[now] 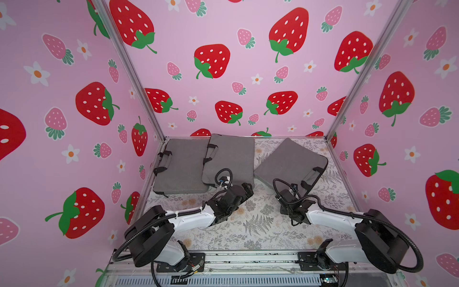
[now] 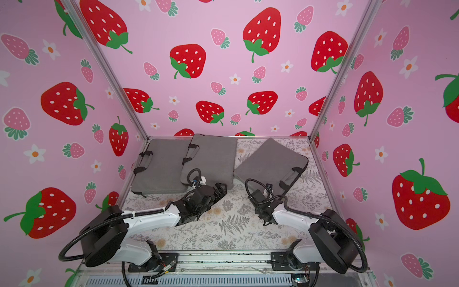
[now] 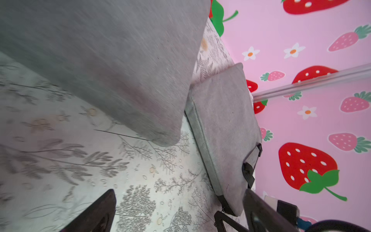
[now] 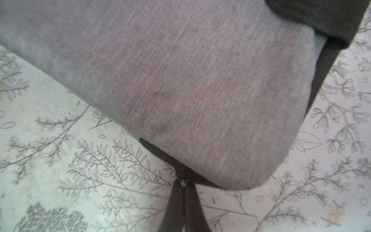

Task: Put the mouse into the laptop bag
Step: Zip the zipper on the zippered laptop bag.

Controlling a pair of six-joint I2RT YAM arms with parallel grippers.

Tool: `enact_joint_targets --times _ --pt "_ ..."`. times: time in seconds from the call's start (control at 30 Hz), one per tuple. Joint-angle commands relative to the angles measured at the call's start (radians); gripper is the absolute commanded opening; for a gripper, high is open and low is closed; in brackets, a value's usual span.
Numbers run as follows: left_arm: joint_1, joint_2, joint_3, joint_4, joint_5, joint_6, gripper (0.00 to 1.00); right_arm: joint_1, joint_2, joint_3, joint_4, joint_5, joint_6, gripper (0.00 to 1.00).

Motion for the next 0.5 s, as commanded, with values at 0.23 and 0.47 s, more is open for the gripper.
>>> enact_joint_targets --times 0.23,0.47 --pt "0.003 0.403 0.177 0.377 0.286 -0.129 0.95 0.016 -0.110 -0.036 0.005 -0.099 -0.065 0.00" --pt "-0.008 0.576 0.354 0.358 0.353 -0.136 0.89 0.058 -0.104 -0.041 0.048 -0.121 -0.084 0.00"
